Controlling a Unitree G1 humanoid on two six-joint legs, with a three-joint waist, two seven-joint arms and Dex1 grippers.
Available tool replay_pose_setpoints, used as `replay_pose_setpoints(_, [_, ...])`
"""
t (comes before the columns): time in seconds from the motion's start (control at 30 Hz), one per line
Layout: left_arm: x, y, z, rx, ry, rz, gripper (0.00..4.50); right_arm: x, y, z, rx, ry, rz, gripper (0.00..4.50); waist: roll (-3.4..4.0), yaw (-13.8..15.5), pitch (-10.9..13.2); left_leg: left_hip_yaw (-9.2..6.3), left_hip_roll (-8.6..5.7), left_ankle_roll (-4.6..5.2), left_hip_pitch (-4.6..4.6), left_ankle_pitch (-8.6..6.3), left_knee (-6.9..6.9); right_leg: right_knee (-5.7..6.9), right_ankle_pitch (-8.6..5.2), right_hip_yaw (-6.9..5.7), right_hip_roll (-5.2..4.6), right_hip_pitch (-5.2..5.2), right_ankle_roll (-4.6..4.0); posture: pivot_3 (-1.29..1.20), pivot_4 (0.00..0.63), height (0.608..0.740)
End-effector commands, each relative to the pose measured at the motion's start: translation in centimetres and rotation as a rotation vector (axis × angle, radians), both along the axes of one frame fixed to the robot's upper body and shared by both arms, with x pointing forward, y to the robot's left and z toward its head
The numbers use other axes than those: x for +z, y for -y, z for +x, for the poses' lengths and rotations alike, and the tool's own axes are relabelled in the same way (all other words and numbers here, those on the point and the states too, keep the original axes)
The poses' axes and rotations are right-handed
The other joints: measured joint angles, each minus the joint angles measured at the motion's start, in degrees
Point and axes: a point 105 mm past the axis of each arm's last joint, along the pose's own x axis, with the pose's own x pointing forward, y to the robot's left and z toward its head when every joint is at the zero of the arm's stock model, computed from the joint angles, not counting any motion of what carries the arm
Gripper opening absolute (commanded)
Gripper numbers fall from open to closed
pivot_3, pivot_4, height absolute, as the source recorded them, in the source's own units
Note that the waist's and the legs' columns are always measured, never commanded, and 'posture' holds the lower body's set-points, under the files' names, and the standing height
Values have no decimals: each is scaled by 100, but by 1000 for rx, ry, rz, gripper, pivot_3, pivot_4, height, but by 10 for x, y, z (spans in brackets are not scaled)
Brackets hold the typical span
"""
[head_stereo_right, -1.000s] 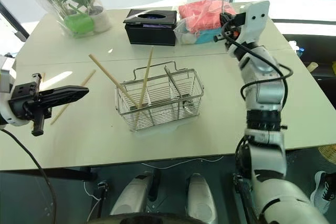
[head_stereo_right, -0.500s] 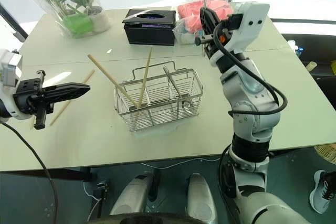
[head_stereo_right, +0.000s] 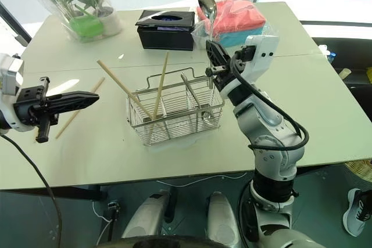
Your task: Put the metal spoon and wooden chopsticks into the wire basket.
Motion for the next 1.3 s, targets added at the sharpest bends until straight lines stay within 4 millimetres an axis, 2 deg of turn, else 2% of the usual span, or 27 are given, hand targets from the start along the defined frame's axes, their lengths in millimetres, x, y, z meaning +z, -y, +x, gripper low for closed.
replay_pose_setpoints(0.03, [6,0,-2,-3,32,15,0,11,-2,-16,24,46,14,46,0,0,0,0,0,0,0,0,-2,-1,0,0,0,0,0,0,150,740])
replay_pose_setpoints(0.63, [7,1,1,-5,31,8,0,-12,-1,-25,36,-17,44,46,0,1,0,0,0,0,0,0,-18,-11,0,1,-4,-5,-1,0,150,740])
replay_pose_setpoints(0.67, [7,1,1,-4,33,8,0,-12,-1,-25,36,-15,49,647,0,0,0,0,0,0,0,0,-20,-11,0,1,-5,-6,-1,0,150,740])
replay_pose_setpoints(0.7, [7,1,1,-3,34,8,0,-11,-1,-25,38,-12,52,923,0,0,0,0,0,0,0,0,-21,-11,0,1,-5,-6,-1,0,150,740])
replay_pose_setpoints(0.93, [7,1,1,0,38,7,0,-10,-1,-25,35,2,40,4455,-1,1,-1,1,0,-5,1,4,-46,-13,0,1,-5,-15,-2,0,150,740])
replay_pose_setpoints(1.1, [6,-1,3,19,44,3,0,-8,3,-23,25,15,22,4455,-1,1,-1,1,0,-6,1,7,-53,-13,0,1,-4,-19,-2,0,150,740])
replay_pose_setpoints(1.27, [5,-11,17,150,94,-16,0,12,10,-20,37,71,-40,4455,-1,7,-1,3,0,-7,2,8,-53,-13,3,-1,-5,-18,-6,0,150,740])
replay_pose_setpoints(1.3, [3,-14,21,191,109,-22,0,17,11,-20,53,86,-62,4222,-2,10,-1,2,0,-7,2,8,-53,-13,3,-1,-5,-17,-6,0,150,740])
